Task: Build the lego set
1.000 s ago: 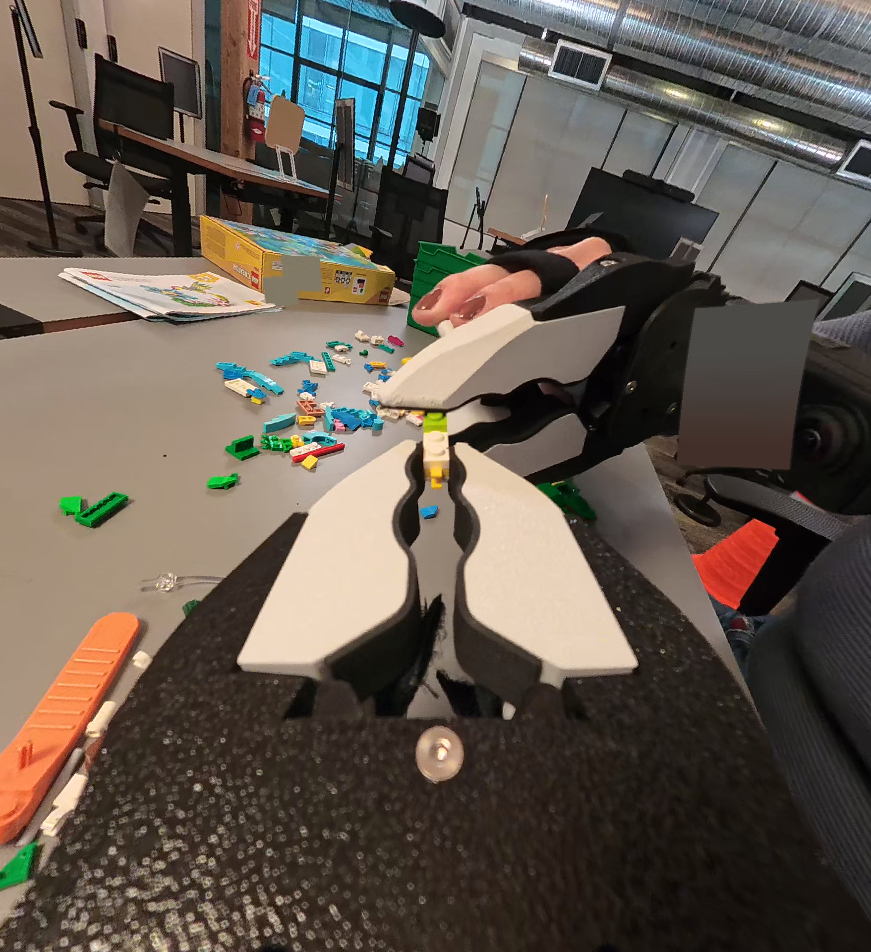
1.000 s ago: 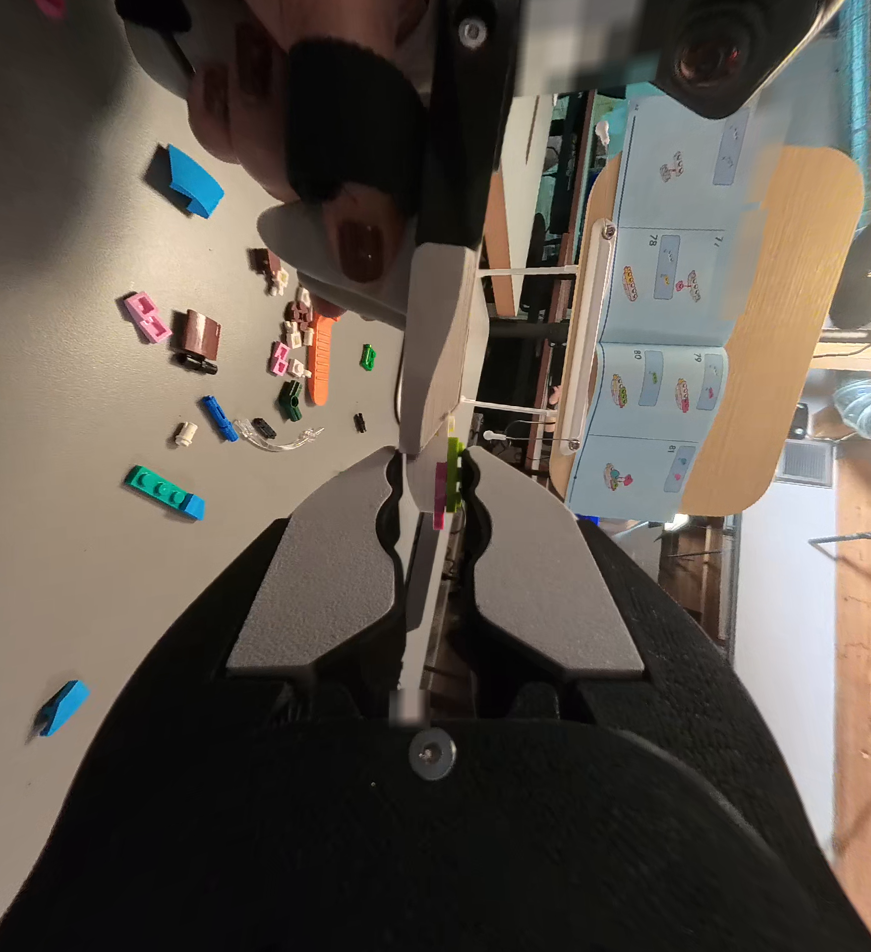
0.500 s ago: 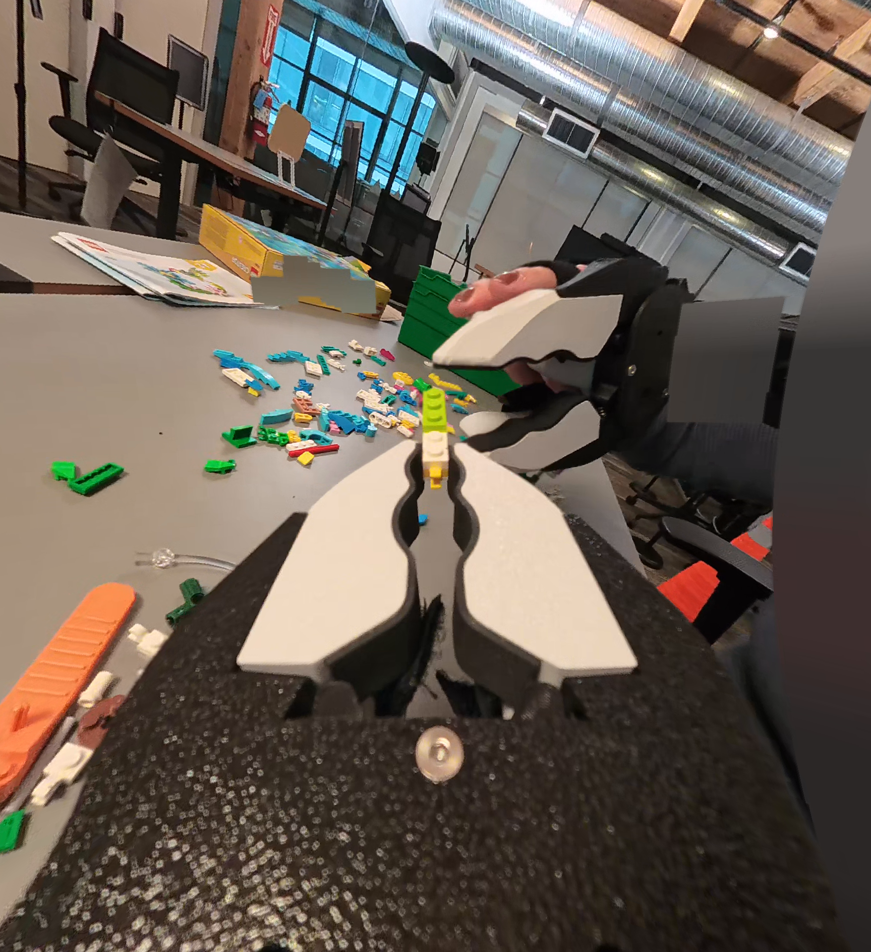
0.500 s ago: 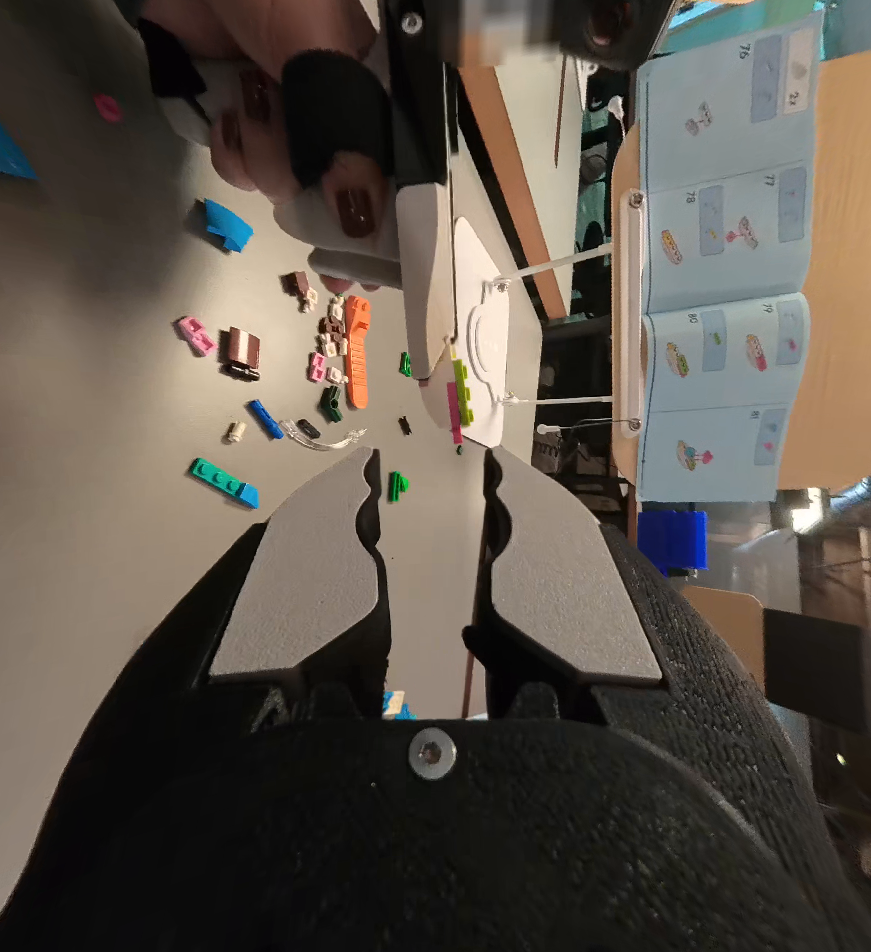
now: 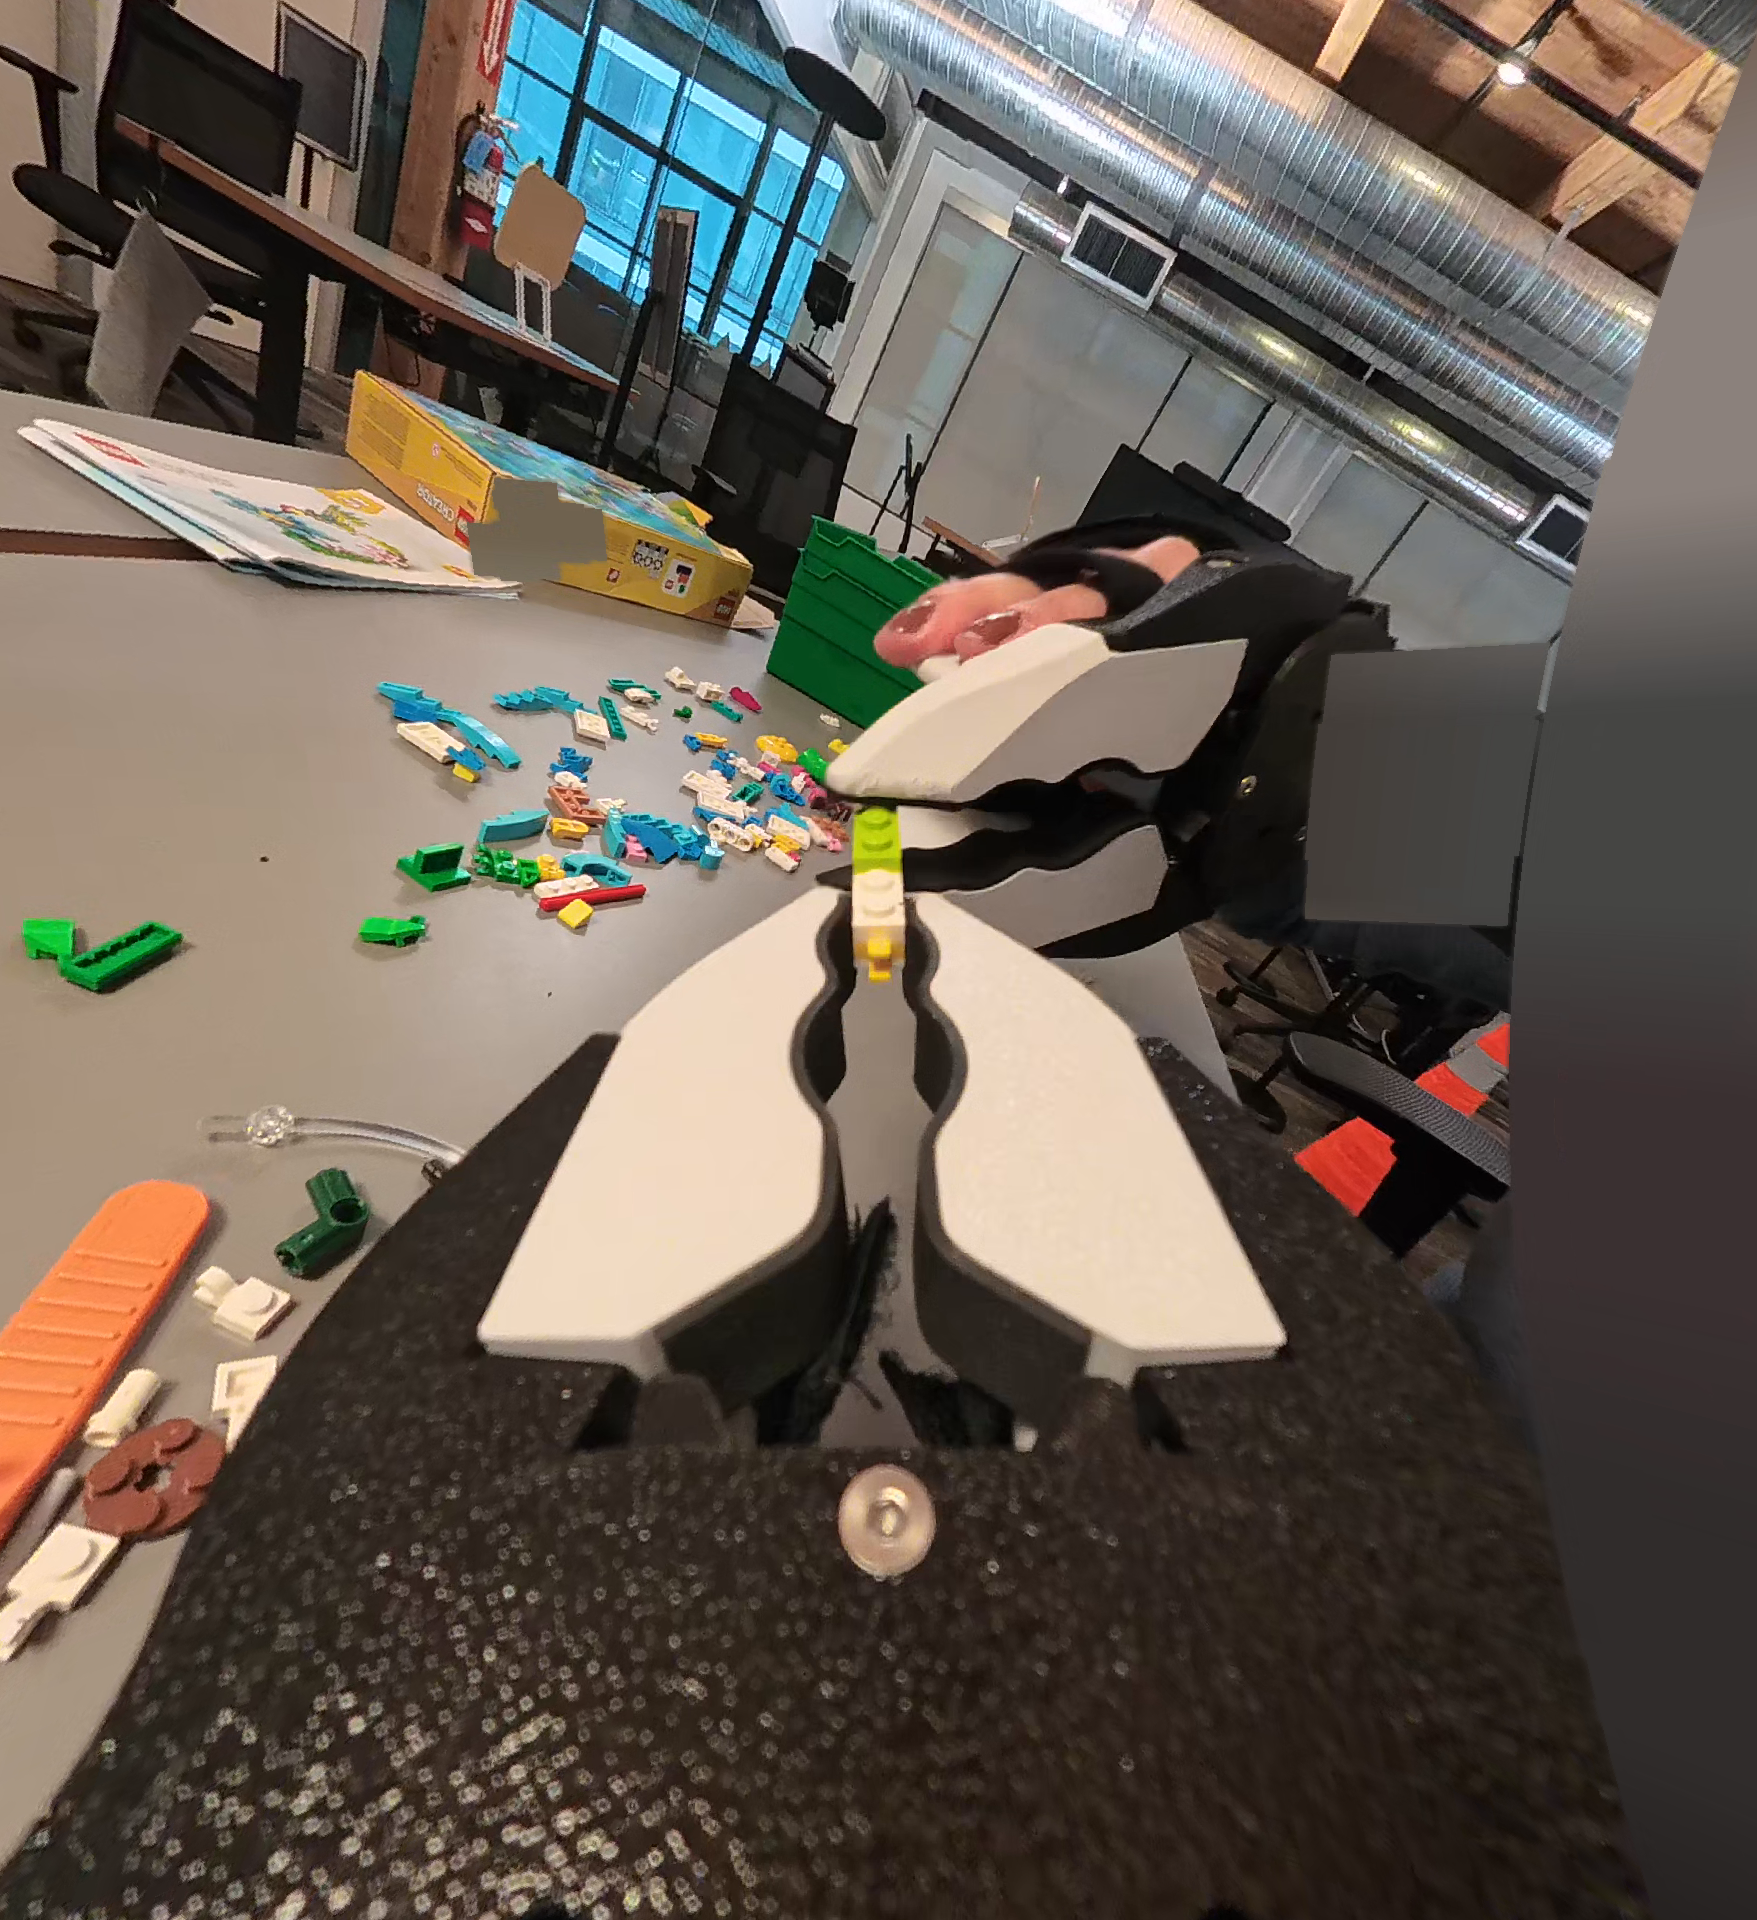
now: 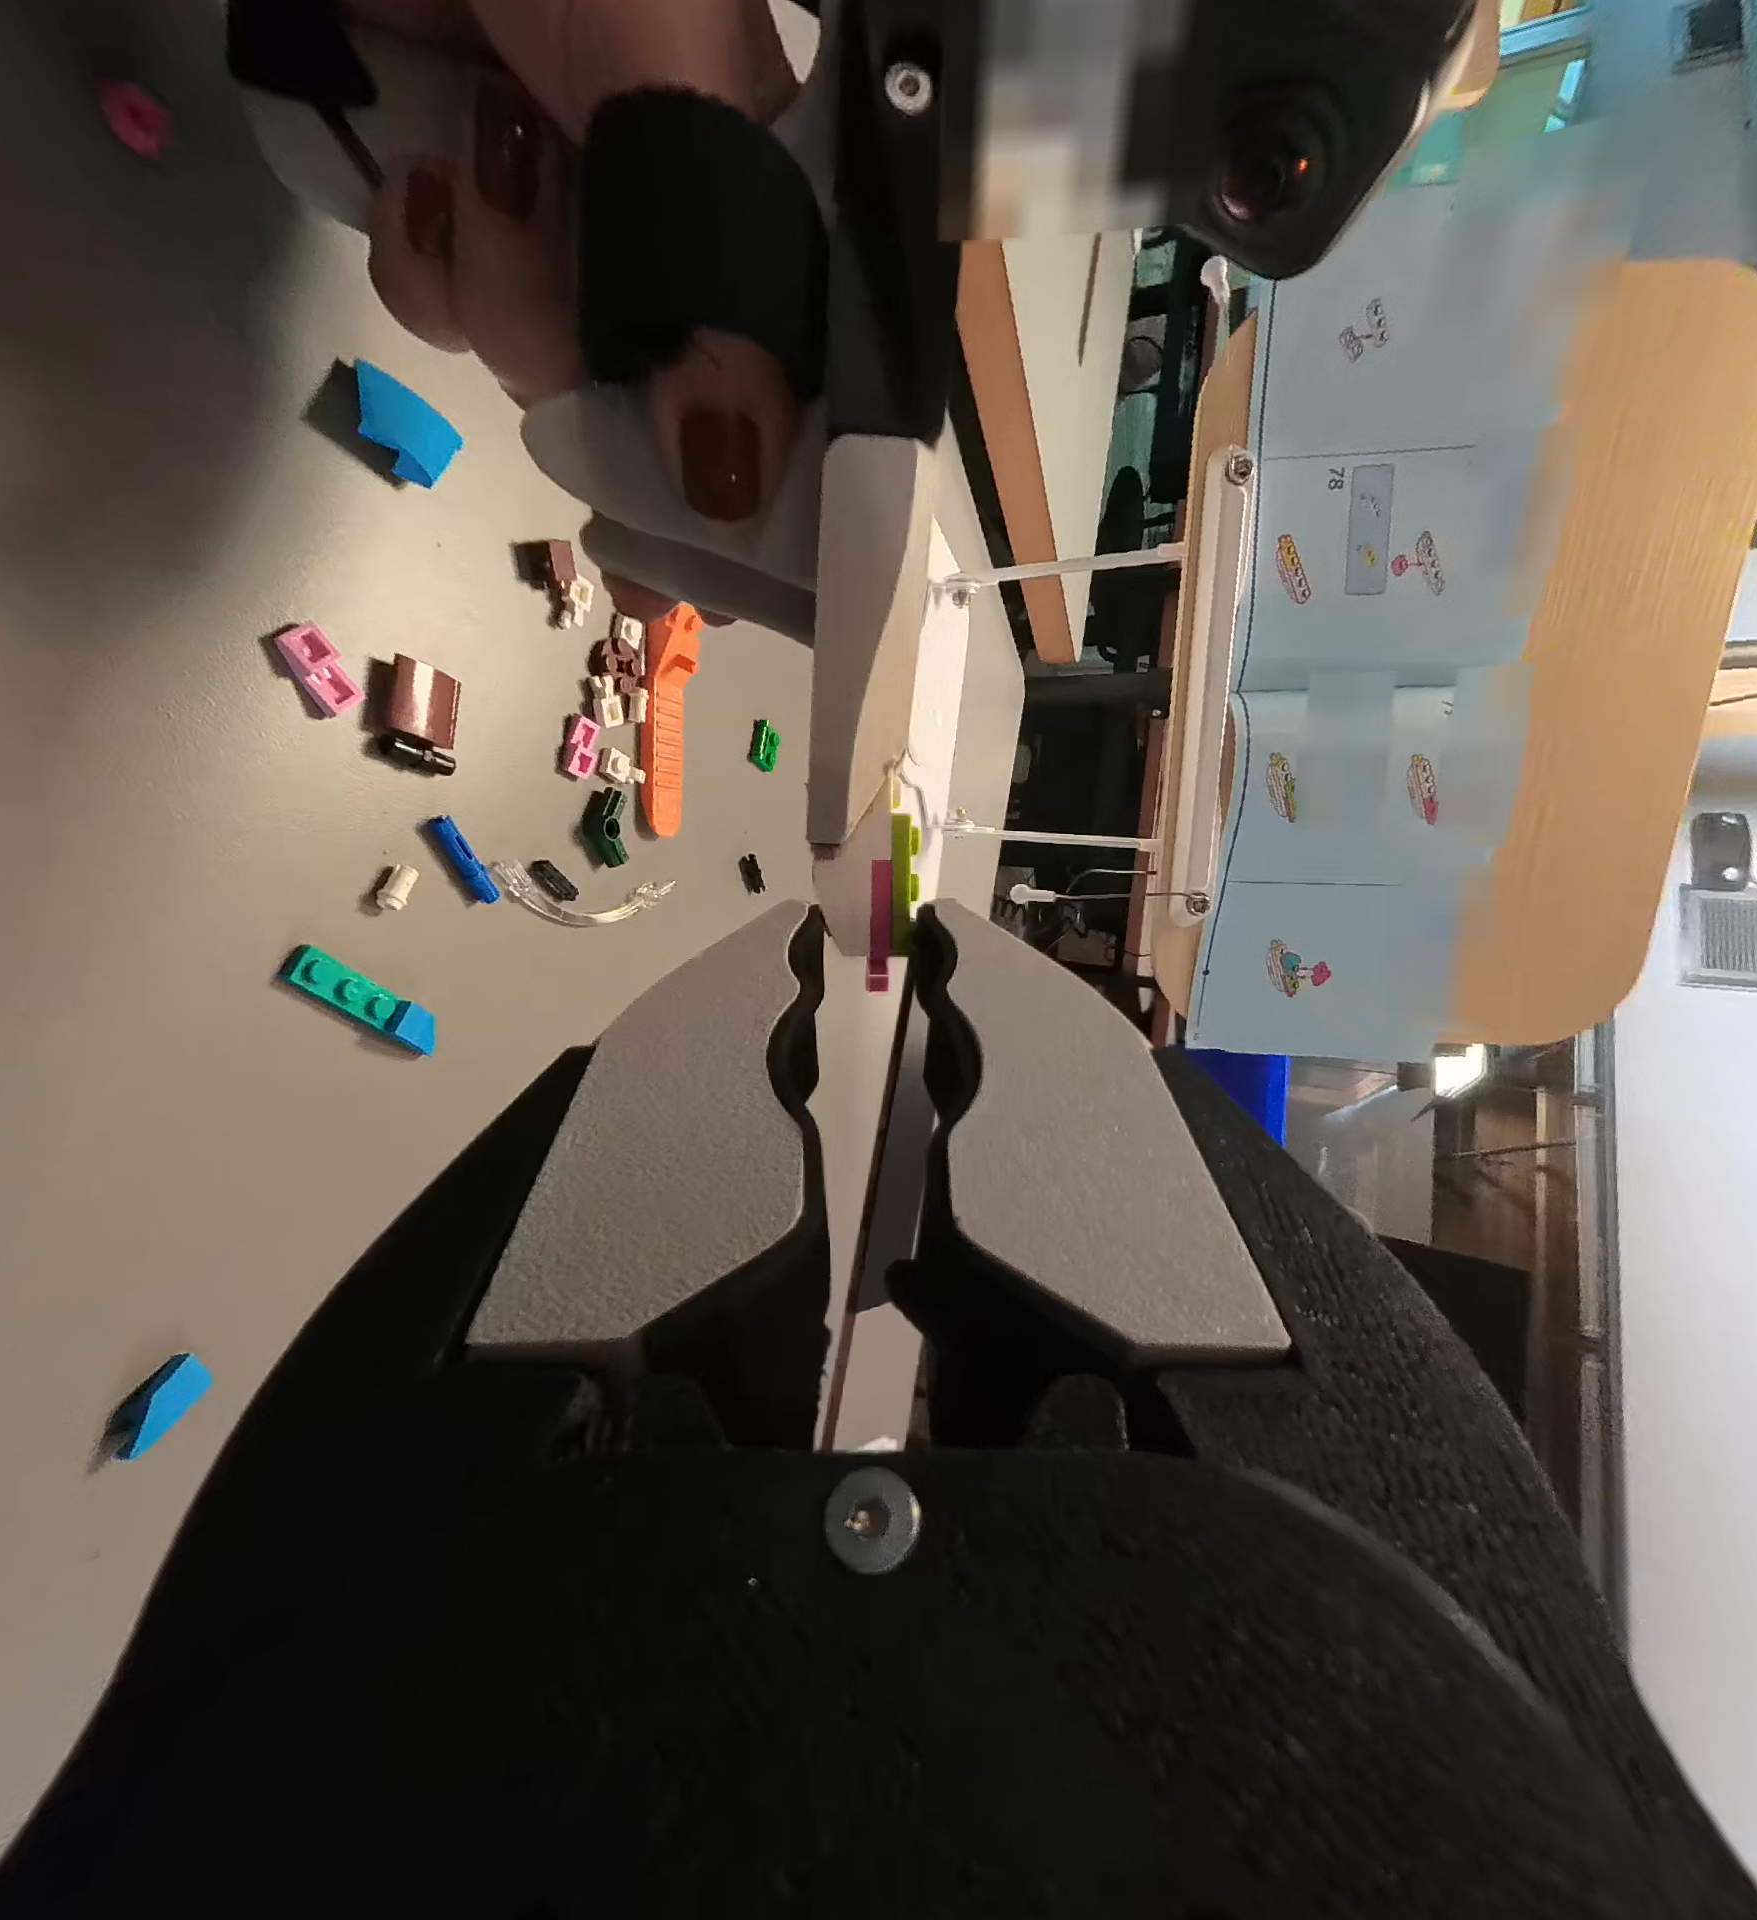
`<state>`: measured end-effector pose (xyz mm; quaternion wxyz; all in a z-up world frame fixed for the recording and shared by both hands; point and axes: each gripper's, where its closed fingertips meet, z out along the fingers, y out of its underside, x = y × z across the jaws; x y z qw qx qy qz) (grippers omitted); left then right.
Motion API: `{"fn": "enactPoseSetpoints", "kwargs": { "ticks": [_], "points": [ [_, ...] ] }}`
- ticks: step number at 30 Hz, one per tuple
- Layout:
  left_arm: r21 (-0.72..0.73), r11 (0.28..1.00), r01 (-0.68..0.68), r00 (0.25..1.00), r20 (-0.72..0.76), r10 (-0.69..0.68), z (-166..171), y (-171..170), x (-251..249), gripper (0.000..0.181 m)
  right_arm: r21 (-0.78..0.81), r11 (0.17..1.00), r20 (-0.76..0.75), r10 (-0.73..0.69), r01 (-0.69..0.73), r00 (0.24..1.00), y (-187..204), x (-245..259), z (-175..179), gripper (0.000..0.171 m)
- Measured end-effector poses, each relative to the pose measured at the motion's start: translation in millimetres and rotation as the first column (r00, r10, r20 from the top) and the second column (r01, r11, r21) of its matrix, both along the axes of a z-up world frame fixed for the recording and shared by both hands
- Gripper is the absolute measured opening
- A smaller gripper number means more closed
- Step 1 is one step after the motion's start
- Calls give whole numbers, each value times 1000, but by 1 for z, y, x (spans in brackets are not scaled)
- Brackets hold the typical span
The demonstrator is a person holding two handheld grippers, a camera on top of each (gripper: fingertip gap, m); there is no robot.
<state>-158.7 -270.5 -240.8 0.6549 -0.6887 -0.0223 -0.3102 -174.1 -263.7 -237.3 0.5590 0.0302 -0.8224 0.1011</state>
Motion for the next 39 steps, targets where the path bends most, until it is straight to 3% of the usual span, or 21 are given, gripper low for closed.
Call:
{"fn": "enactPoseSetpoints", "kwargs": {
  "ticks": [9, 12, 17, 24, 29, 34, 39],
  "points": [
    [14, 1000, 9, 1000, -11, -9, -1, 1, 3, 8, -72, 996, 1, -50, 50, 999, 4, 7, 3, 18],
    [23, 999, -36, 998, -60, 37, -1, 0, -4, 8, -229, 966, -30, -126, 115, 992, 24, 20, 22, 26],
    [67, 992, -110, 981, -156, 120, 4, 0, -8, 8, -610, 747, -17, -347, 265, 938, 108, 53, 52, 26],
    [98, 987, -124, 955, -260, 146, 4, 2, -1, 8, -804, 466, 27, -591, 369, 806, 222, 100, 29, 12],
    [96, 989, -115, 945, -295, 138, 1, 4, 2, 8, -843, 376, 102, -592, 386, 799, 246, 110, 5, 5],
    [91, 990, -112, 946, -294, 134, -2, 5, 2, 8, -911, 219, 214, -473, 349, 855, 242, 112, 0, 0],
    [91, 990, -112, 951, -281, 133, -3, 5, 2, 8, -927, 181, 190, -526, 328, 829, 257, 115, -4, 0]
  ]
}}
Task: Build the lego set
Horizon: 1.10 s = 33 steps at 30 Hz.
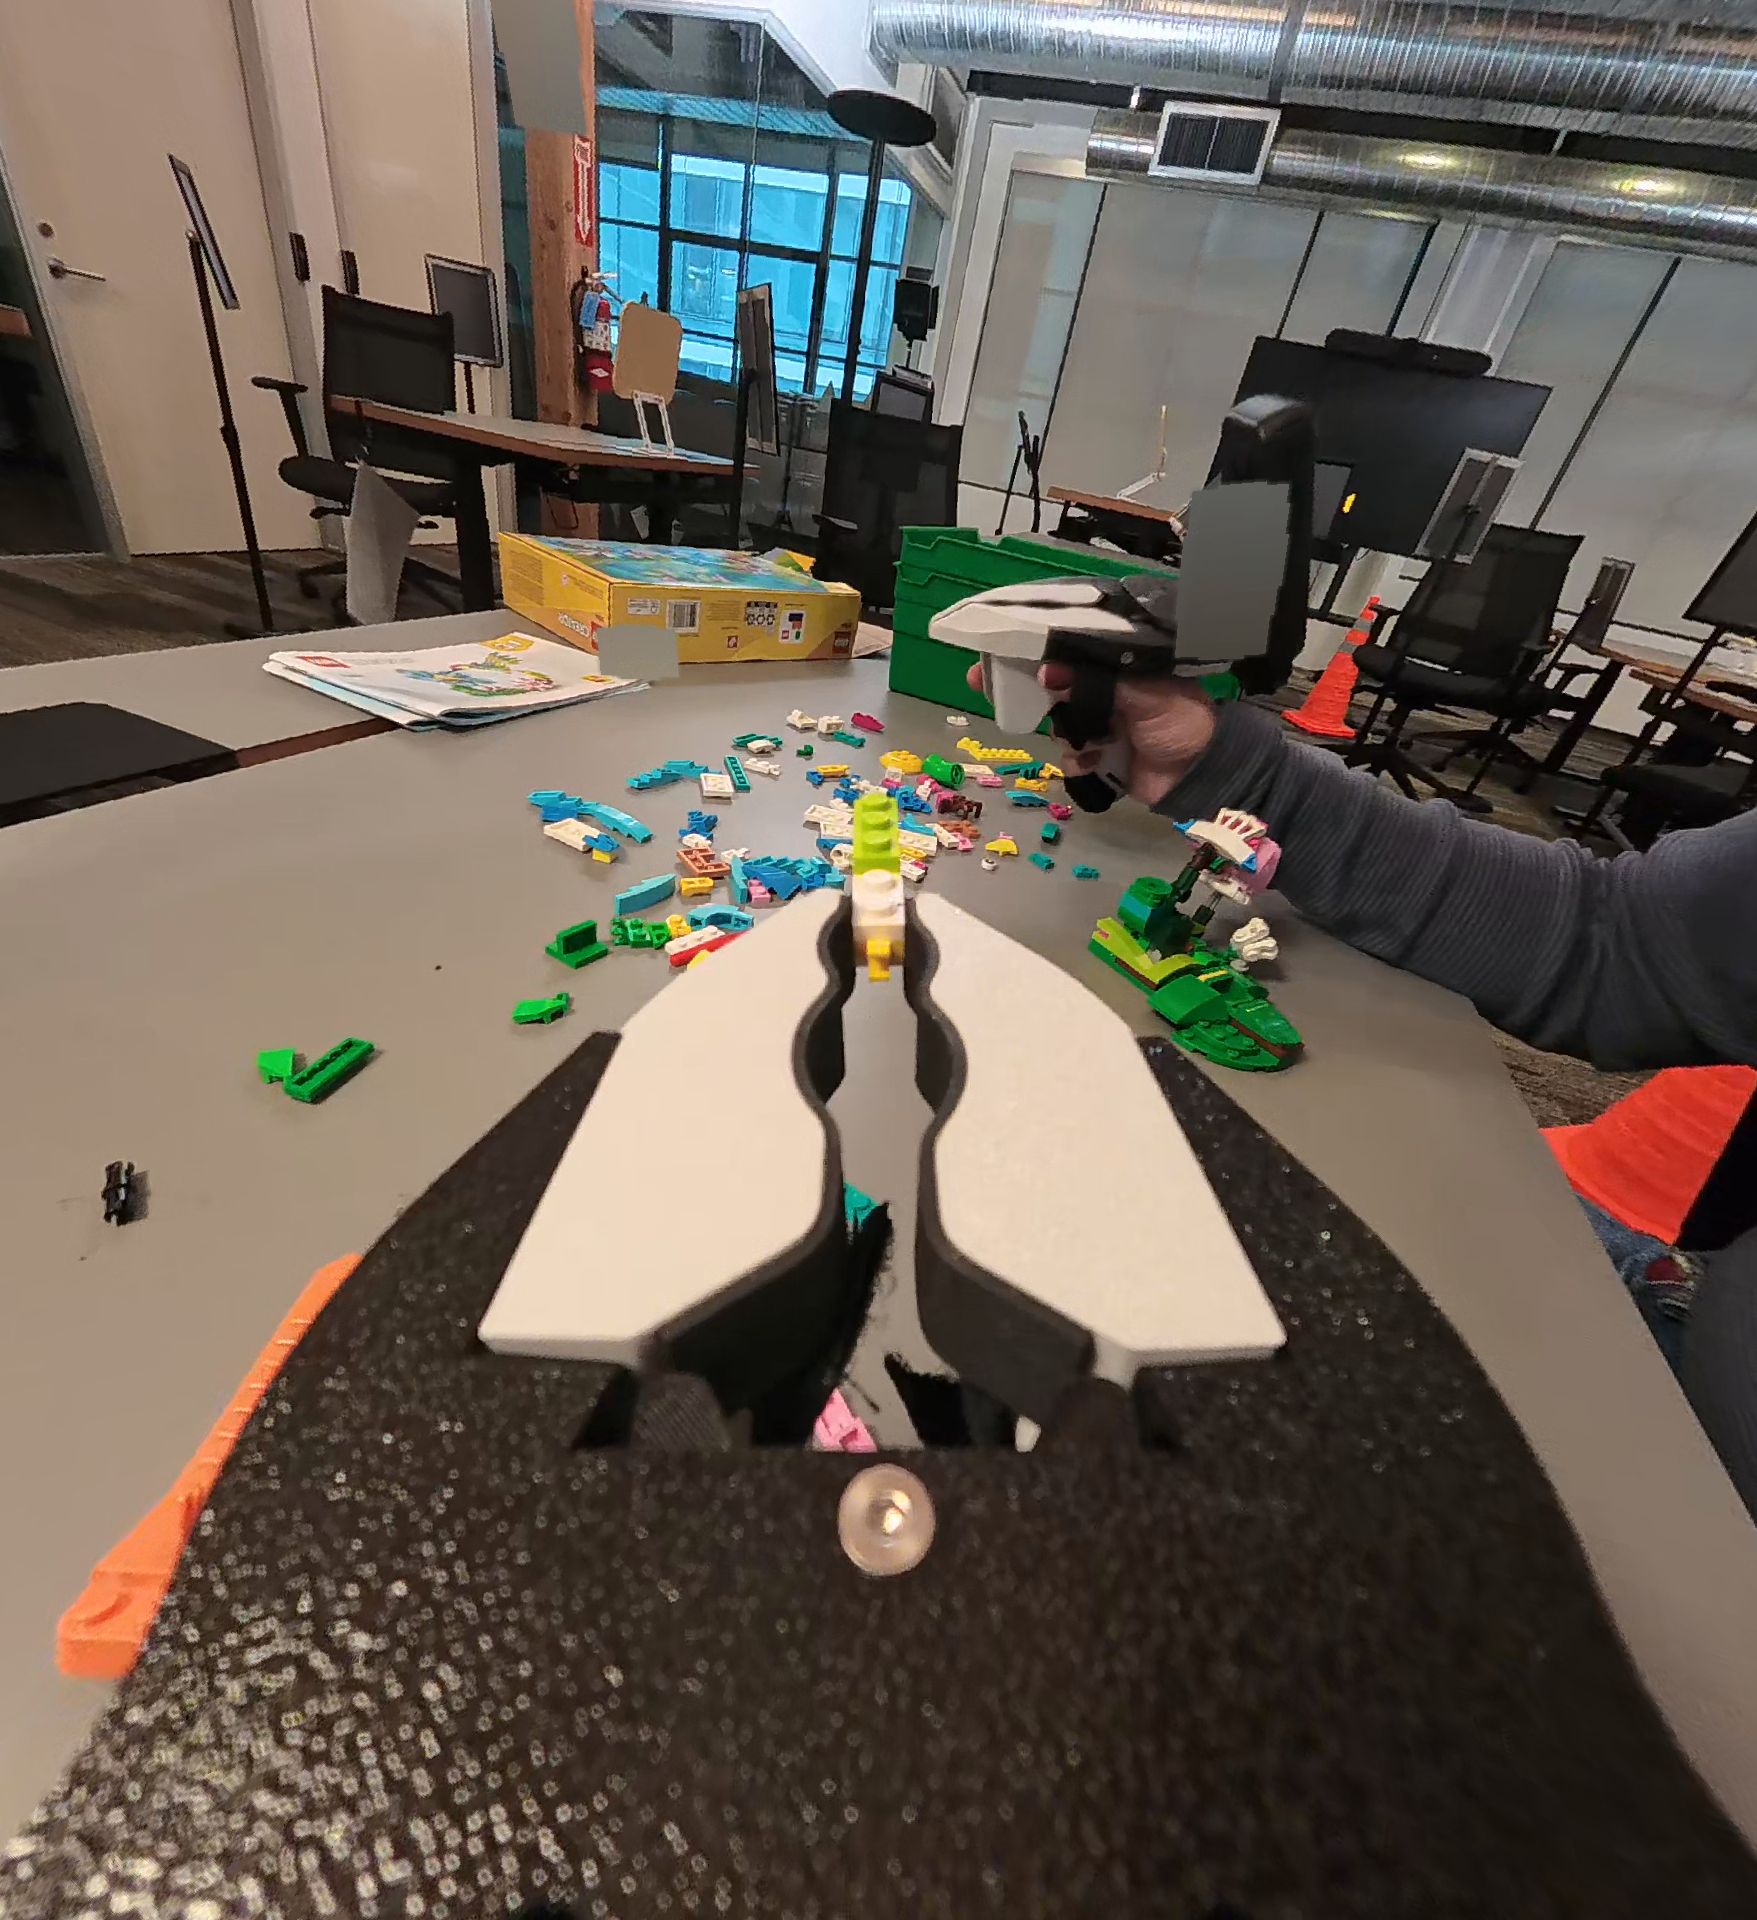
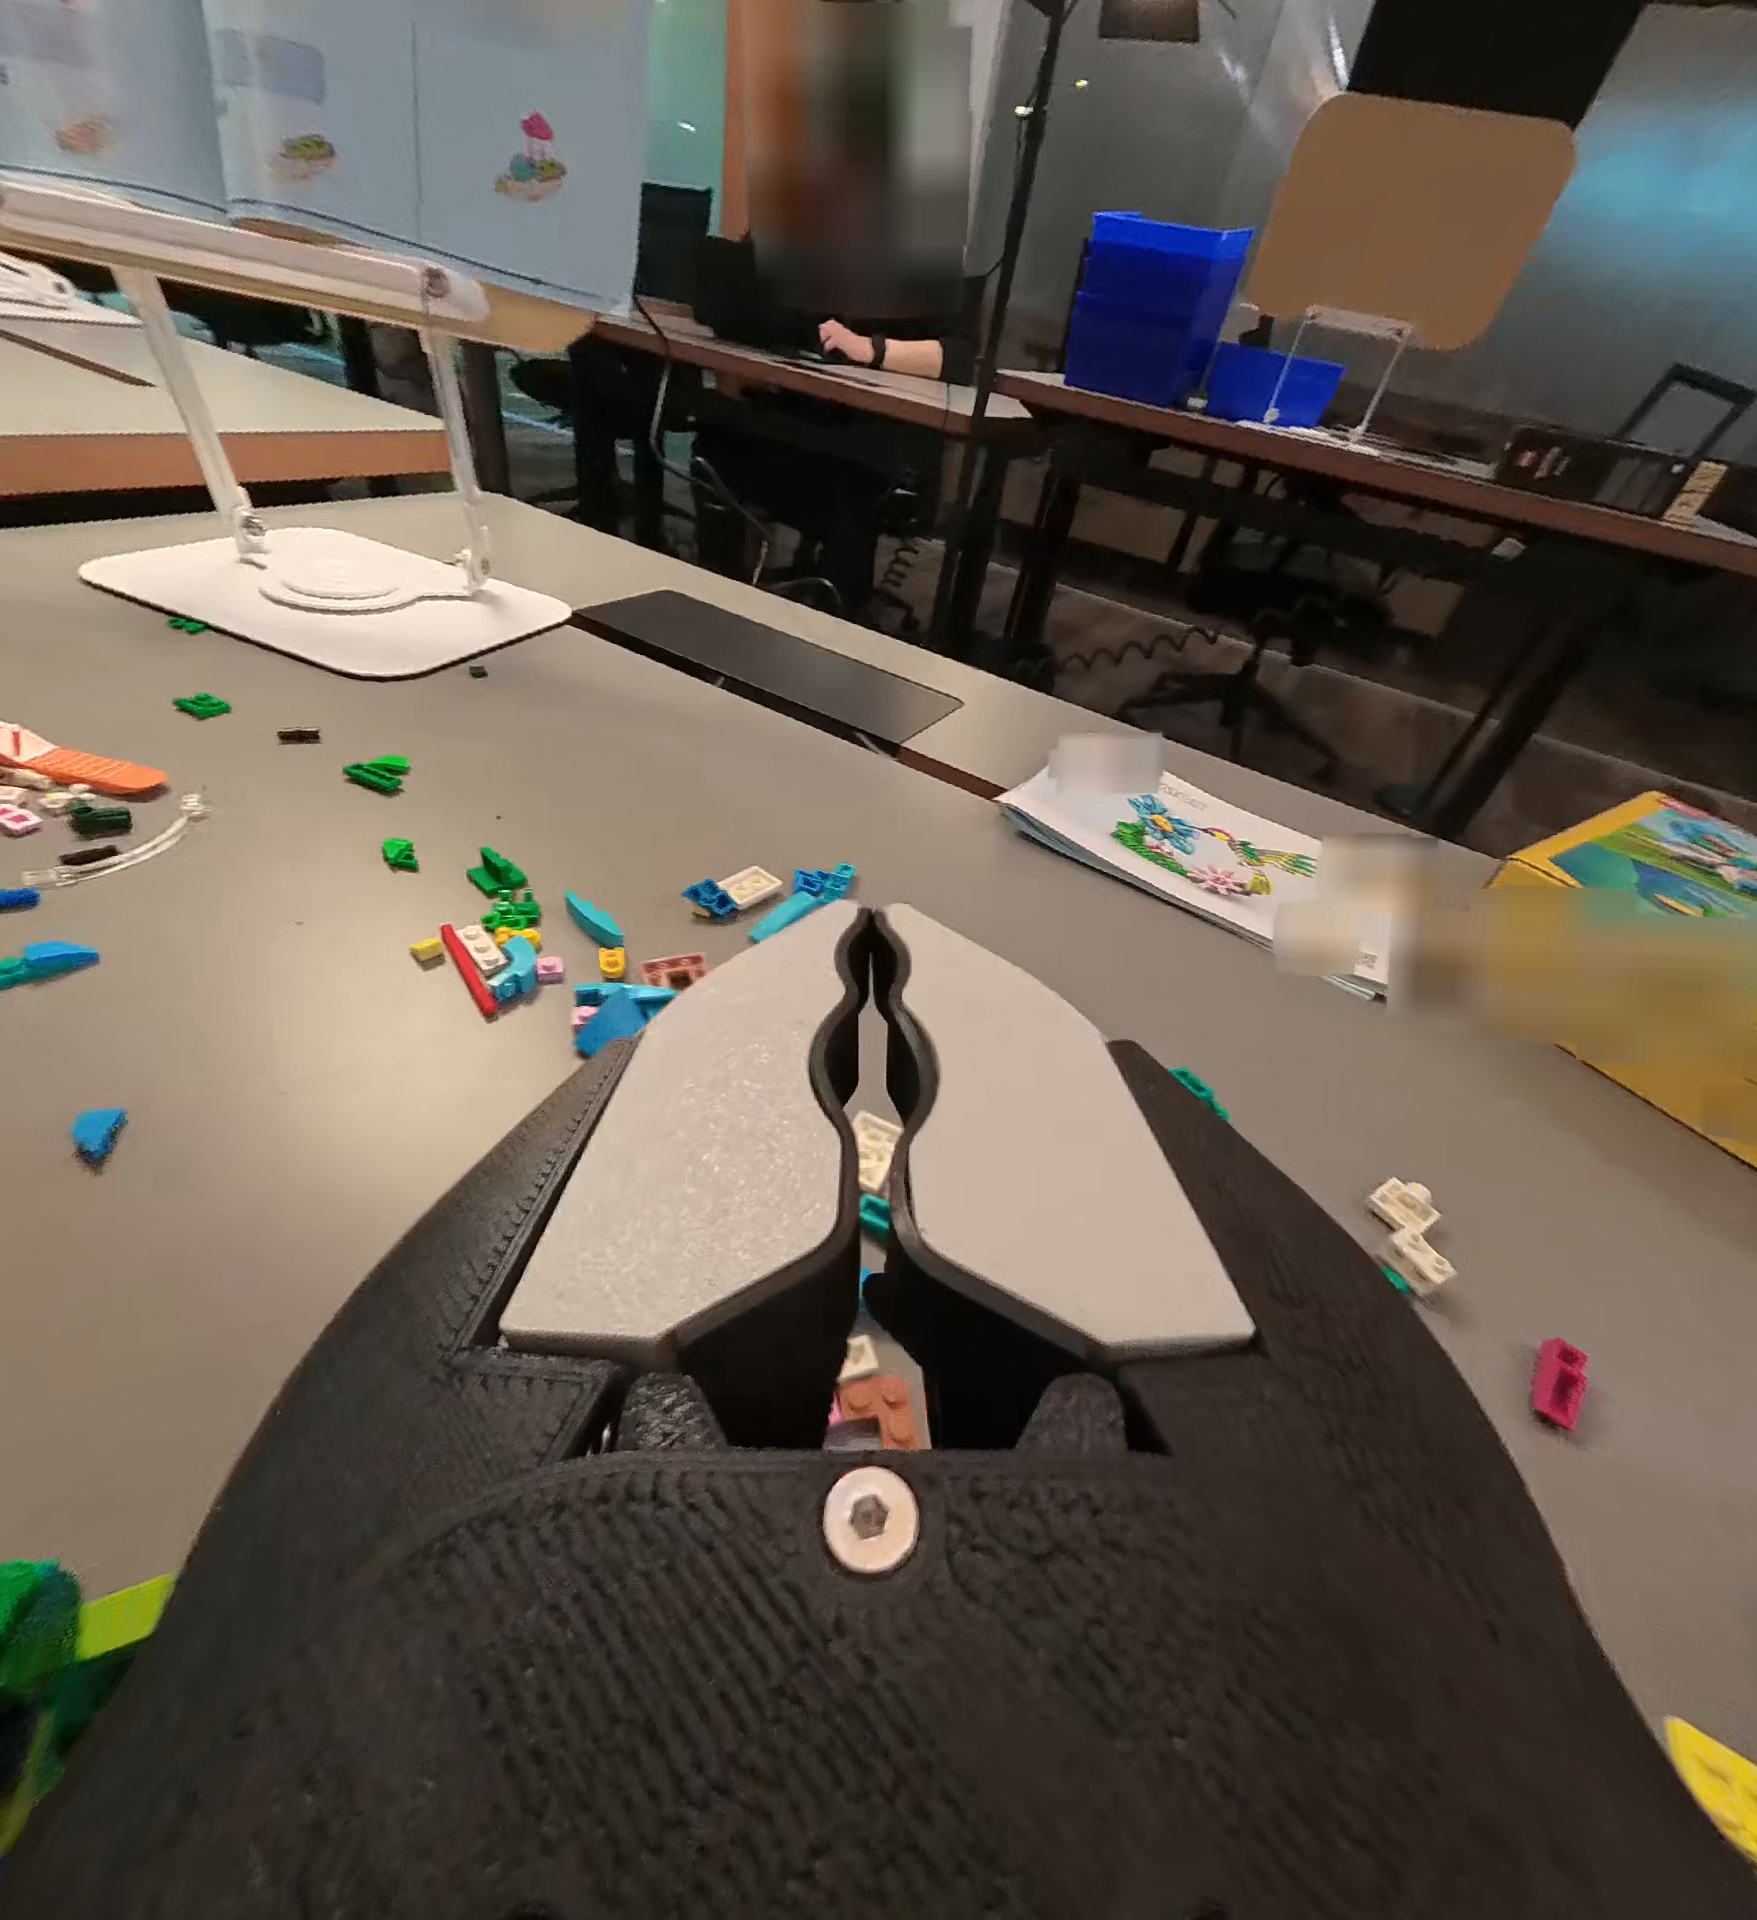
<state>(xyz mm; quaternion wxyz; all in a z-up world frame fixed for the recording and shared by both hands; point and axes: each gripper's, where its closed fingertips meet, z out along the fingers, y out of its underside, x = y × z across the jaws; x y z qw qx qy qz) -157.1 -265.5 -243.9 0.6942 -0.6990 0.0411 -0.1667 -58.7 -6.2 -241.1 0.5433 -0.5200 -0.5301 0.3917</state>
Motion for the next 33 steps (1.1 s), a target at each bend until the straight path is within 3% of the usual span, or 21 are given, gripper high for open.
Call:
{"fn": "enactPoseSetpoints", "kwargs": {
  "ticks": [10, 33],
  "points": [
    [-7, 1000, 1, 1000, 1, -1, -2, 1, 0, 8, 151, 984, 13, -92, 90, 996, 8, 2, -3, 0],
    [-12, 1000, 0, 1000, 3, 0, -3, 1, 0, 8, 273, 959, 103, -114, 82, 988, 3, -6, -20, 0]
  ]
}}
